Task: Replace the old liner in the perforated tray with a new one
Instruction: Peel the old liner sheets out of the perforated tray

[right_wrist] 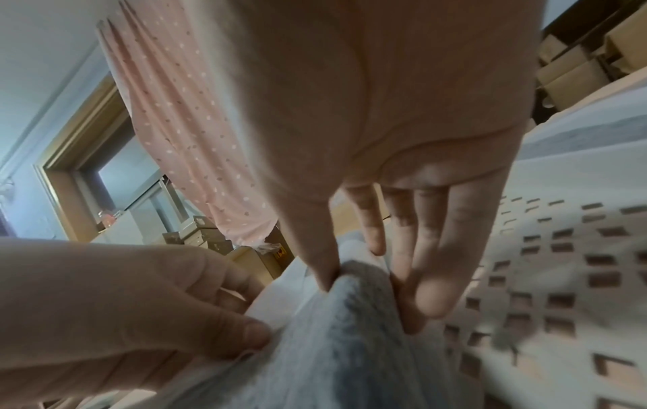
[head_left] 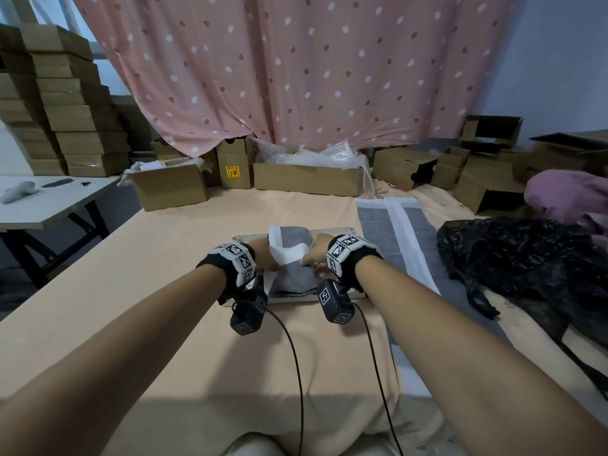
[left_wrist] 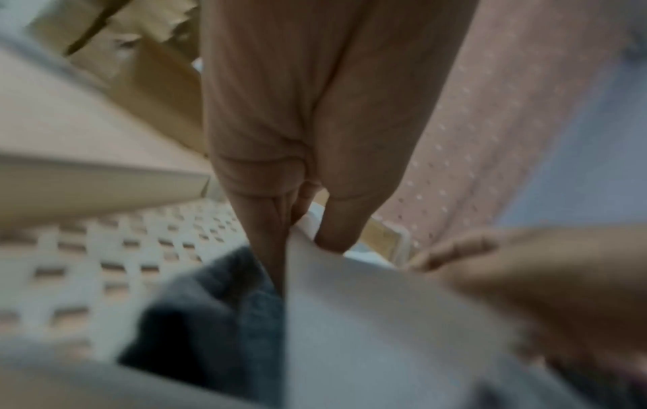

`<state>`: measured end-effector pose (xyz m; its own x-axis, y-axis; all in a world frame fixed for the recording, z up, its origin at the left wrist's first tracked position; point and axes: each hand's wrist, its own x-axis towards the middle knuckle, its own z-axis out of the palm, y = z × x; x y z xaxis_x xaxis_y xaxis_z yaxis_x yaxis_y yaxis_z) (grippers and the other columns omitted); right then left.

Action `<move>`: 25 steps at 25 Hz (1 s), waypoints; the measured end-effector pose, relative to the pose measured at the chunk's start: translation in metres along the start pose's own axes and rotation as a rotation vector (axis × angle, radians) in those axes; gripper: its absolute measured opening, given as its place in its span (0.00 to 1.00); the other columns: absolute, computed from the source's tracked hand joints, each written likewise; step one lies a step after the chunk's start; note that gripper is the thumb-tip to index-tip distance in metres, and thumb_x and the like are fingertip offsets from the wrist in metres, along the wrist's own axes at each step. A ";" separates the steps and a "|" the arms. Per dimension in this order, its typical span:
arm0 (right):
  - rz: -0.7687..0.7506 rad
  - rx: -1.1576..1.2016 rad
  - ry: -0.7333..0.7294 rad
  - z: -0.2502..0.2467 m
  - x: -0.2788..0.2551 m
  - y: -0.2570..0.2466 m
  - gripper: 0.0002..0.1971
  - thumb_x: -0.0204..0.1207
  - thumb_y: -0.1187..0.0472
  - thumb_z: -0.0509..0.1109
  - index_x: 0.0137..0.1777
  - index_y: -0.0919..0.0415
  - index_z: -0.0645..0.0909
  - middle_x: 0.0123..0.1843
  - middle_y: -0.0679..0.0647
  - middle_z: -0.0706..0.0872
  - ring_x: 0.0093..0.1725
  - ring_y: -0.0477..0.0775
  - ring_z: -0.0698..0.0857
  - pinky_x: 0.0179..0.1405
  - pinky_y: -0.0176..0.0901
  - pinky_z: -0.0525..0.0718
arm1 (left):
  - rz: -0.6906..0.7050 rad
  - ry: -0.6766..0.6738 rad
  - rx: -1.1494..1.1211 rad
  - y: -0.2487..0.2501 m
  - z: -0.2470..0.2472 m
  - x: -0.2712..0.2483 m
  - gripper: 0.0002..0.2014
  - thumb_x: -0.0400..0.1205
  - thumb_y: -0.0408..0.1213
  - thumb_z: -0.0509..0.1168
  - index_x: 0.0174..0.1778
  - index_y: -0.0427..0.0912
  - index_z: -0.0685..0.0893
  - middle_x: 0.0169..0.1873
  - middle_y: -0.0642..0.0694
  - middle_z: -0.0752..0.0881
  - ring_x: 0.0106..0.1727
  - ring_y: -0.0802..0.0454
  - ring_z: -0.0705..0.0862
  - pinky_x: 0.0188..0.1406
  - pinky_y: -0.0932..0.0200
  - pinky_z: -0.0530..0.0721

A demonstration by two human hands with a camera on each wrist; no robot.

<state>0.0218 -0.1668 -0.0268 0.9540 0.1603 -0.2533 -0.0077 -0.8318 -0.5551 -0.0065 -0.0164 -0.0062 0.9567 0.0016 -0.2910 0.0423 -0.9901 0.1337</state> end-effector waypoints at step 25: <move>-0.177 -0.242 -0.034 -0.023 -0.004 -0.004 0.11 0.73 0.69 0.72 0.53 0.62 0.90 0.55 0.57 0.90 0.44 0.53 0.85 0.45 0.43 0.86 | 0.112 -0.130 -0.037 -0.045 -0.021 0.018 0.17 0.79 0.18 0.61 0.61 0.32 0.85 0.64 0.37 0.85 0.50 0.46 0.83 0.44 0.62 0.85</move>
<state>0.0252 -0.1759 -0.0053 0.9235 0.3284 -0.1979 0.2335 -0.8911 -0.3890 0.0151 0.0313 0.0024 0.9109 -0.1291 -0.3920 -0.0498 -0.9773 0.2060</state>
